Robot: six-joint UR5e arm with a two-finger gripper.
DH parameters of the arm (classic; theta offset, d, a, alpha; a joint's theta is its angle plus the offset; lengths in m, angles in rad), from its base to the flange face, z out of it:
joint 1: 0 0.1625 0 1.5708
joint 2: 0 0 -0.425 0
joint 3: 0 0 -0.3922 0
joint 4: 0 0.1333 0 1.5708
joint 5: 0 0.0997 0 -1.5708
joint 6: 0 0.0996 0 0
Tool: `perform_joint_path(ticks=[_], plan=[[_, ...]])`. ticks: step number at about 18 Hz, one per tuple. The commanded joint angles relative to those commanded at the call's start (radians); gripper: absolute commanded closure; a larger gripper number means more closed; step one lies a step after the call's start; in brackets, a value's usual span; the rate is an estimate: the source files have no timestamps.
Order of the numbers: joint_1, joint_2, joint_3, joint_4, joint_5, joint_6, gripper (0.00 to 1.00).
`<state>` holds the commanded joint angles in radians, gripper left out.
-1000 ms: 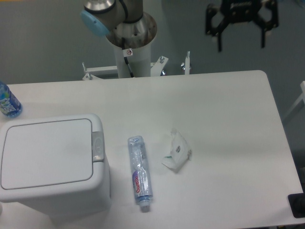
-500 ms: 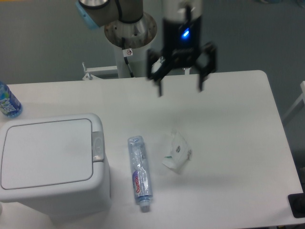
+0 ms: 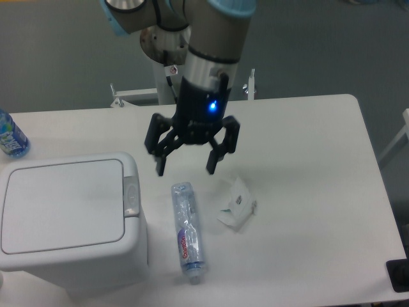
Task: Open the trash can
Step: 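Move the gripper down toward the grey button on the trash can lid, then press the grey button with the gripper finger to pop the lid open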
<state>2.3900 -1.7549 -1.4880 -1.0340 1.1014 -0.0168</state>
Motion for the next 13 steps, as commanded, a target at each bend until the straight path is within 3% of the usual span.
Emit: perform_joint_path(ticks=[13], plan=[[-0.031,-0.026,-0.009,0.006,0.003,0.001,0.00]])
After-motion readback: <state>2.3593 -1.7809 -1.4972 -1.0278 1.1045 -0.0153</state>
